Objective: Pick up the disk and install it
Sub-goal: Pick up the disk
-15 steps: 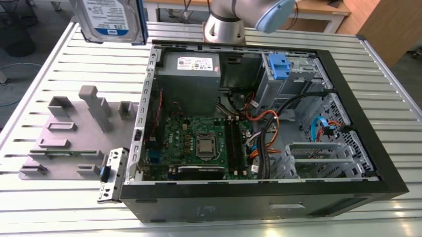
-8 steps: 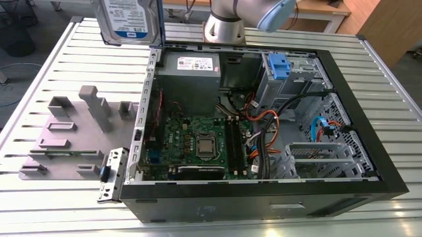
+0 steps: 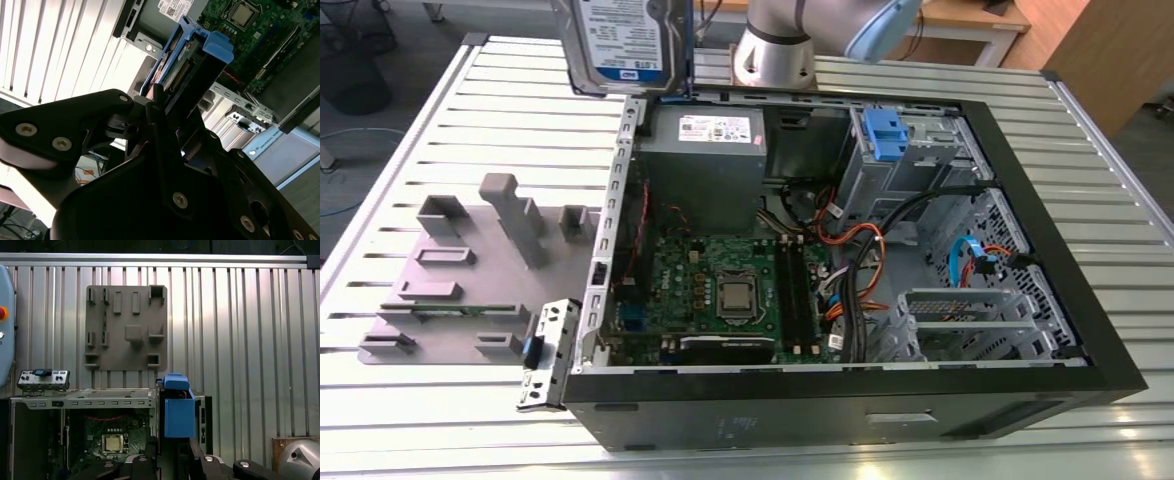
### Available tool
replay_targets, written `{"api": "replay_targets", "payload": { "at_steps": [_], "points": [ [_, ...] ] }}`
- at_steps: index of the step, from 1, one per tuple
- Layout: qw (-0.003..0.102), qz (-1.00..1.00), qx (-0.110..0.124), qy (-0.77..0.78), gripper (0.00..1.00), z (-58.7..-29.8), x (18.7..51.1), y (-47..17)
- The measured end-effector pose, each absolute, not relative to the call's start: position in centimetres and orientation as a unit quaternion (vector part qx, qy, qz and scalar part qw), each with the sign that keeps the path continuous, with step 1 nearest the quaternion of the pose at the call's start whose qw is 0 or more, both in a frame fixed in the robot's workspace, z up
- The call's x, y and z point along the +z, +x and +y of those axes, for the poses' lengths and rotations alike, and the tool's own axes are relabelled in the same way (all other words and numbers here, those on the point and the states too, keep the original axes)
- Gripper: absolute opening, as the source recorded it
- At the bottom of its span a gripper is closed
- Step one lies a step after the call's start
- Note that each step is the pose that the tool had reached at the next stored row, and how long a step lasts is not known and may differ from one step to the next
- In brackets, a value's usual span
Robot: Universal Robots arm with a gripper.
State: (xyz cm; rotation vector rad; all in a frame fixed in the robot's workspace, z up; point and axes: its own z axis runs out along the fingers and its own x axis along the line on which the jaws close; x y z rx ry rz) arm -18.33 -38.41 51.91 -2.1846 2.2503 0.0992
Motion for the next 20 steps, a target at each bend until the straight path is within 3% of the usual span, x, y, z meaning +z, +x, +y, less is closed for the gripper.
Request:
{"api": "replay_targets", "payload": {
  "at_steps": [20],
  "points": [
    [0.002,0.717,0.032,-0.696,0.35,-38.4,51.5,-9.4]
  ]
}}
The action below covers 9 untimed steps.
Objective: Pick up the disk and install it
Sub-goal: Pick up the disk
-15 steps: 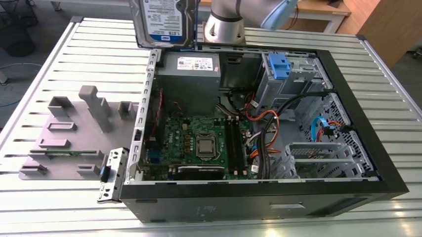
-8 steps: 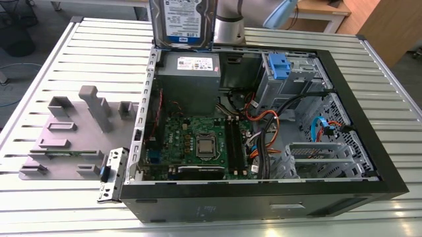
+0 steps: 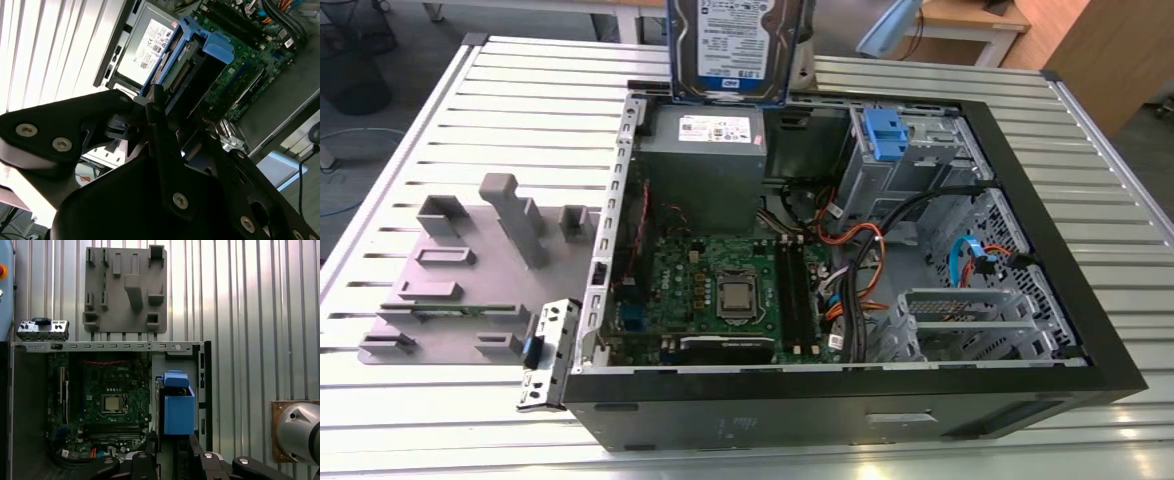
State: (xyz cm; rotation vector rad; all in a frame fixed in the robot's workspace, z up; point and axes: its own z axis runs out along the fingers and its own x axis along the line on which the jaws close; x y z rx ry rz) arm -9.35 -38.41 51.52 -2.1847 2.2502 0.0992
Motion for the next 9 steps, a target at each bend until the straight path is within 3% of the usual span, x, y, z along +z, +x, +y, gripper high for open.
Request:
{"api": "replay_targets", "payload": {
  "at_steps": [9],
  "points": [
    [0.002,0.717,0.032,-0.696,0.35,-38.41,51.47,-8.02]
  ]
}}
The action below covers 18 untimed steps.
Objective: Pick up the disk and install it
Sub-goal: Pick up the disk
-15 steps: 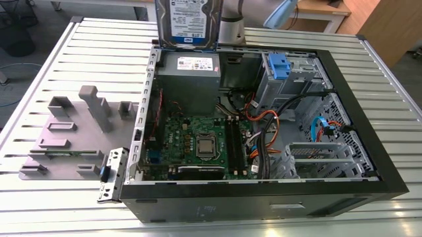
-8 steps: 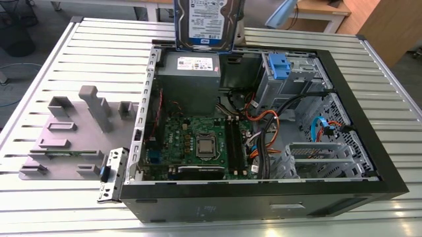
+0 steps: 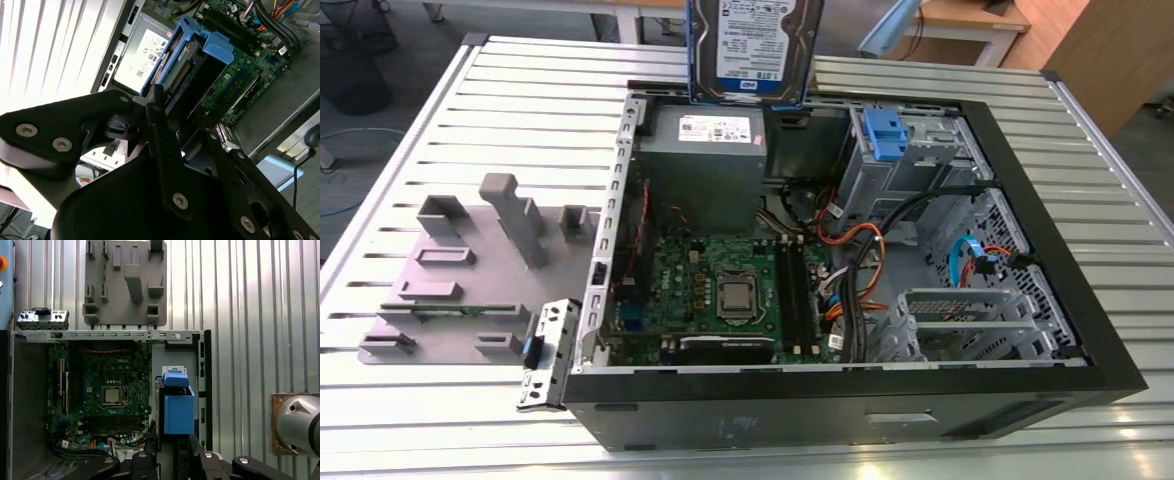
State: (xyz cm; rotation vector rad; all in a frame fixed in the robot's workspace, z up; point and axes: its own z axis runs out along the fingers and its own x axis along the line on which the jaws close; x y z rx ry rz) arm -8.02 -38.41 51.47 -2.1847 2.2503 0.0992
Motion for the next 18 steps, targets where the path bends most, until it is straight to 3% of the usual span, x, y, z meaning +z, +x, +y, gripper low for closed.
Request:
{"api": "replay_targets", "payload": {
  "at_steps": [18],
  "points": [
    [0.002,0.717,0.032,-0.696,0.35,-38.41,51.41,-7.51]
  ]
}}
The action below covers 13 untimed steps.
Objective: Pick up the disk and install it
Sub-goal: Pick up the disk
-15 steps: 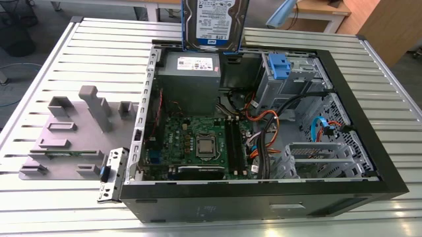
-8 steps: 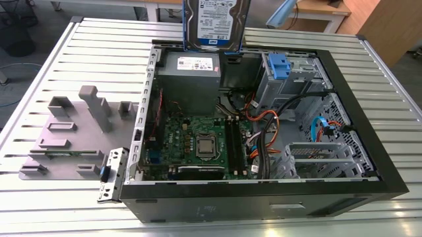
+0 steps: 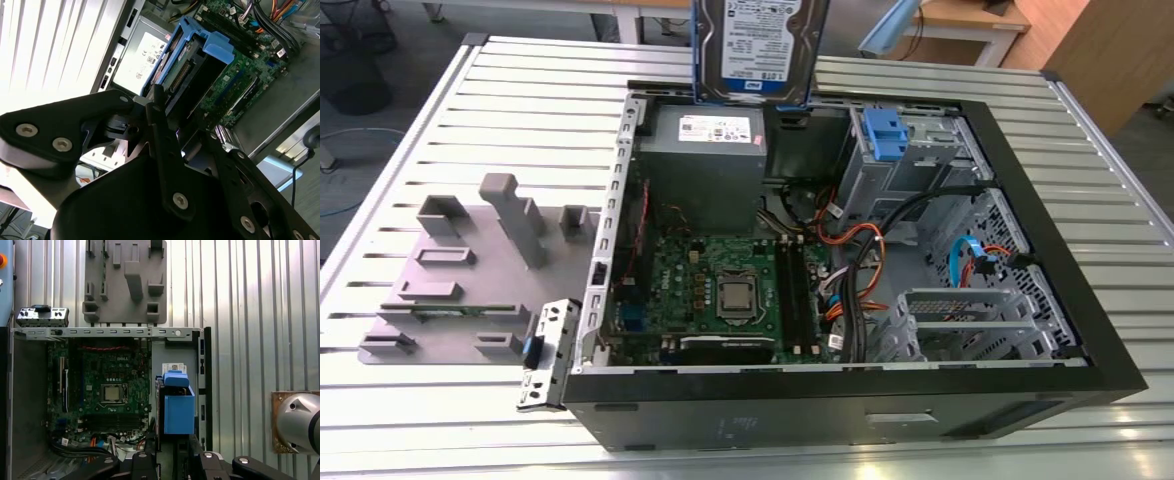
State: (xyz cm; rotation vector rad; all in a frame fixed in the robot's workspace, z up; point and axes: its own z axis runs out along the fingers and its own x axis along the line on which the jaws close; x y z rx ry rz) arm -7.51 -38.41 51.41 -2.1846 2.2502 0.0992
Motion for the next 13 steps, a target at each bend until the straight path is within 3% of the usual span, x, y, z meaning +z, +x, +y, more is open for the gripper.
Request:
{"api": "replay_targets", "payload": {
  "at_steps": [13],
  "points": [
    [0.001,0.717,0.031,-0.696,0.35,-38.4,50.5,-6.3]
  ]
}}
